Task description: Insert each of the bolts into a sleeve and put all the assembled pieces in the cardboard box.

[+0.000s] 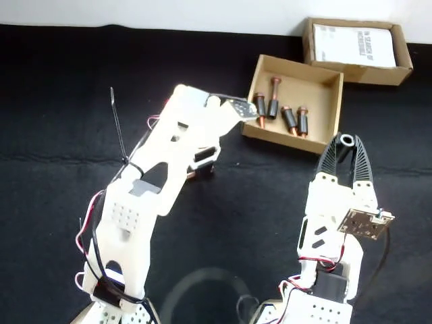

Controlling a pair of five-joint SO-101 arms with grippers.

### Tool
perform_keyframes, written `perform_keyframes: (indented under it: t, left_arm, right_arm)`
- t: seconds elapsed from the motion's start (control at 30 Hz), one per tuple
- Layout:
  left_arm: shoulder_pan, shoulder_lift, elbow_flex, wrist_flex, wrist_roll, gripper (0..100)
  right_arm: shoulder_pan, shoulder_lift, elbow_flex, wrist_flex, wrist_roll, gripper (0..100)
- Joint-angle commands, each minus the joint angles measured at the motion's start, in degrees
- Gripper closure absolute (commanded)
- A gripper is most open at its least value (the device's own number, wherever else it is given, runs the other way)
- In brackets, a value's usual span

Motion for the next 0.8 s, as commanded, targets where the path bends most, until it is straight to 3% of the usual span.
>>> perform_keyframes:
  t: [0.0,0.3,0.53,0.7,0.77]
  left_arm:
    - [-0.7,2.2,-6.0,1.9,-1.5,83]
    - [-2.2,8.7,-10.3,1.7,-1.4,83]
    - [0.3,10.2,-11.7,-0.9,-1.1,83]
    - [2.9,10.7,-11.8,-3.2,-1.1,100]
    - [3.3,10.7,-11.8,-3.1,-1.1,98]
  right_arm:
    - [0.3,-0.2,7.6,0.1,0.4,99.2]
    - [0.3,-0.2,7.6,0.1,0.4,99.2]
    - [0.1,-0.2,7.6,1.7,0.4,99.2]
    - [0.0,-0.4,7.6,4.1,0.4,99.2]
    - [0.0,-0.3,7.6,4.1,0.4,99.2]
